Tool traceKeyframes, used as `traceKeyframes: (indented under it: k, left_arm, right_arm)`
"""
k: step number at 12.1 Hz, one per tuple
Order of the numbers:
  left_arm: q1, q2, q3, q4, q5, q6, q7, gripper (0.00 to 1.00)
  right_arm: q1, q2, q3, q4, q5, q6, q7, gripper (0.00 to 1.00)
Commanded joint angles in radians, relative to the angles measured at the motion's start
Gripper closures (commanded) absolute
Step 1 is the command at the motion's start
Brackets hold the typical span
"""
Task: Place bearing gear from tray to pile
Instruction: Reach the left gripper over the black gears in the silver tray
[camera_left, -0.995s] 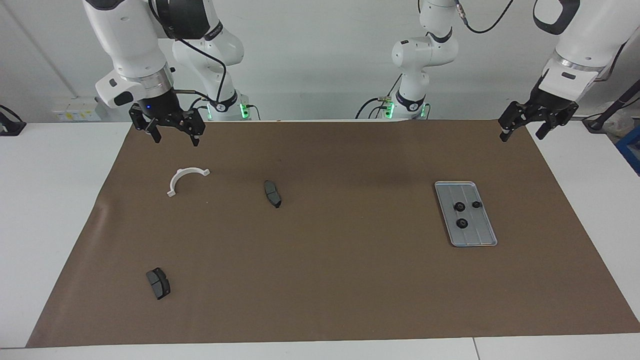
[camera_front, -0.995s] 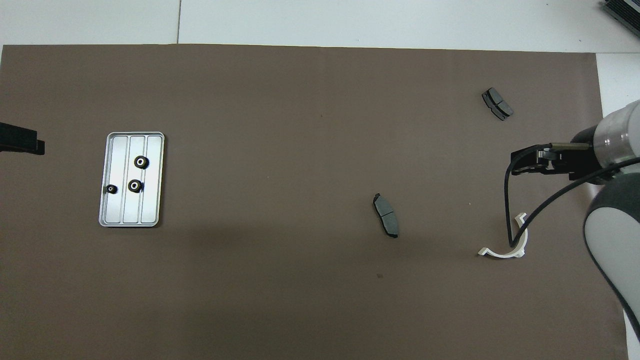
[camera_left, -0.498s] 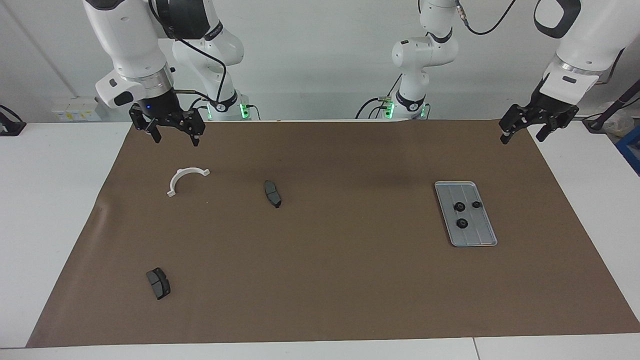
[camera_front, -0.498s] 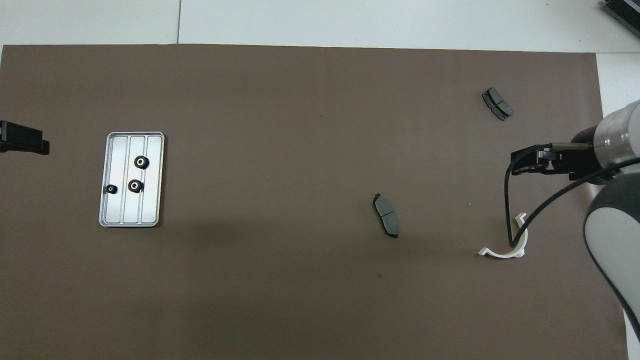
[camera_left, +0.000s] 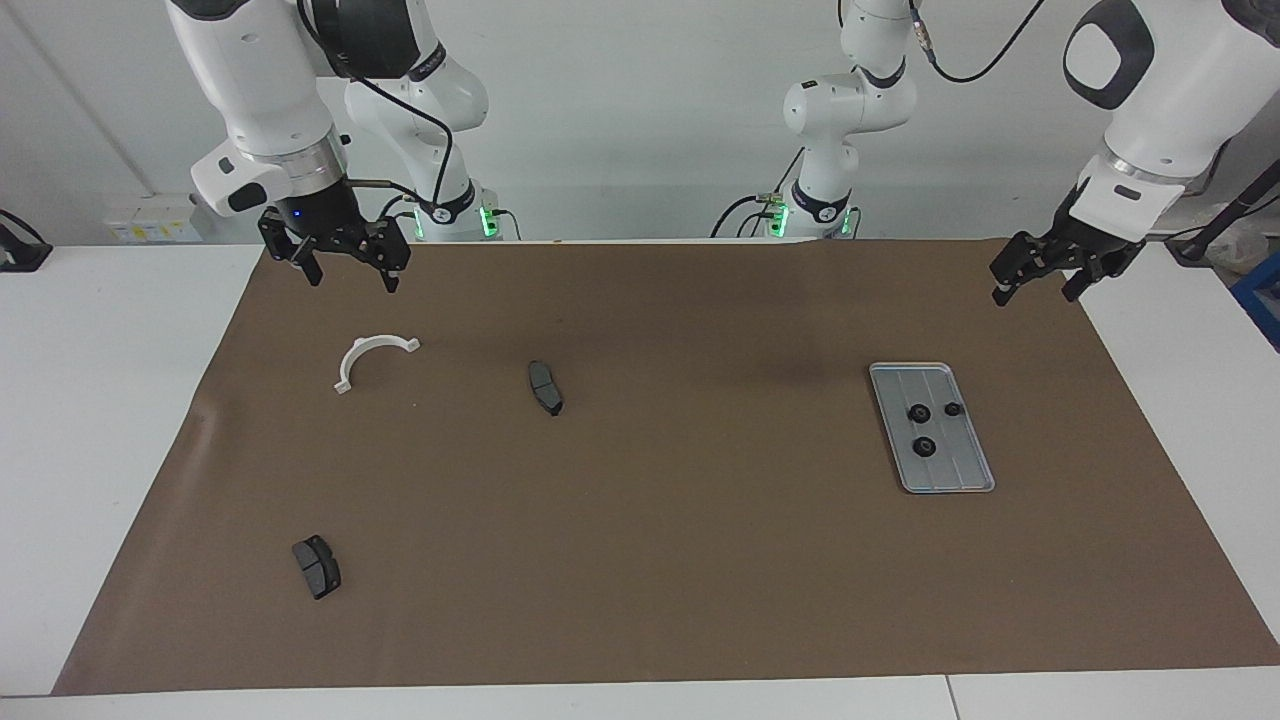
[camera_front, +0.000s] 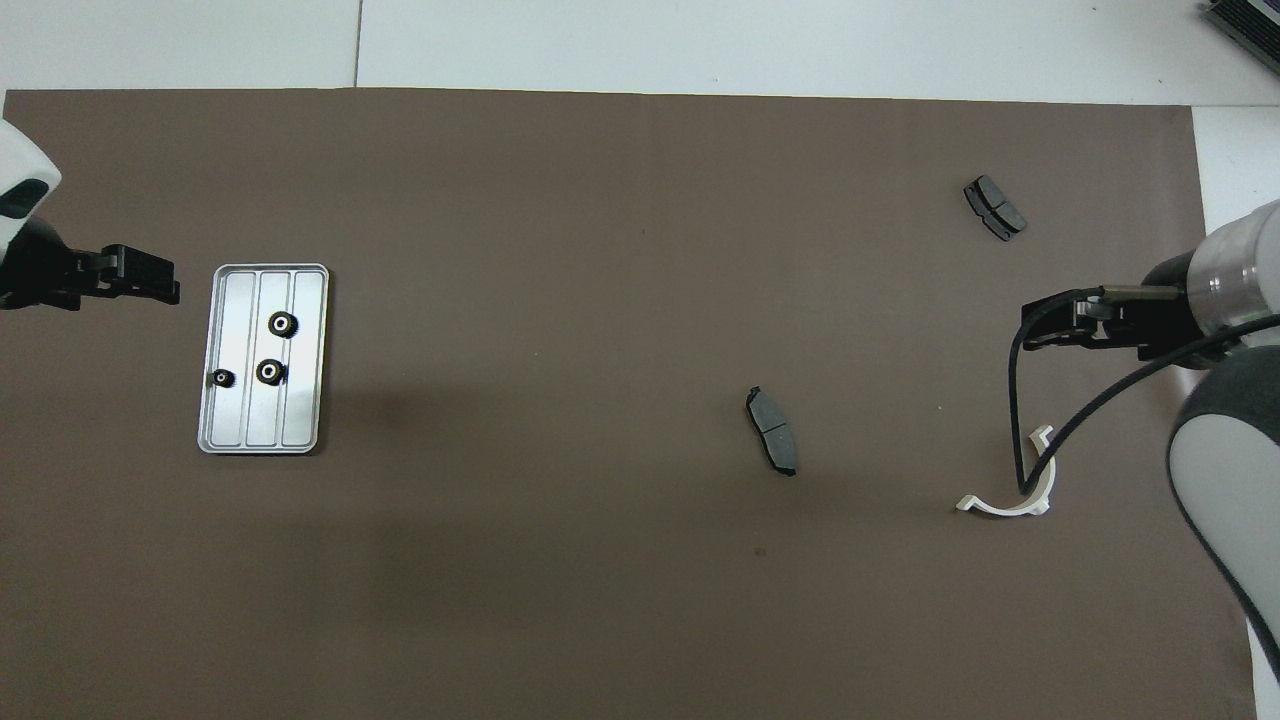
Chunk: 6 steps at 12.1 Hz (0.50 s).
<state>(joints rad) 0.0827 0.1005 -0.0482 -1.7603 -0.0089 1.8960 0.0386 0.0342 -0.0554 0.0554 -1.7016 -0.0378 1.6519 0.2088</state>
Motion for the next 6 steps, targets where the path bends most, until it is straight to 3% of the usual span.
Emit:
traceKeyframes:
  k: [1,3,6]
  left_arm:
    - [-0.001,-0.027,0.005,-0.129,0.000,0.130,-0.019,0.00]
    - [-0.008,-0.004,0.005,-0.177,0.000,0.188,-0.020,0.02]
    - [-0.038,0.044,0.005,-0.241,0.000,0.303,-0.058,0.13]
  right_arm:
    - [-0.013,-0.009,0.003,-0.006,0.022,0.003,-0.032,0.00]
    - [-0.011,-0.009,0.001,-0.006,0.022,0.003,-0.032,0.00]
    - [-0.011,-0.009,0.001,-0.006,0.022,0.003,-0.032,0.00]
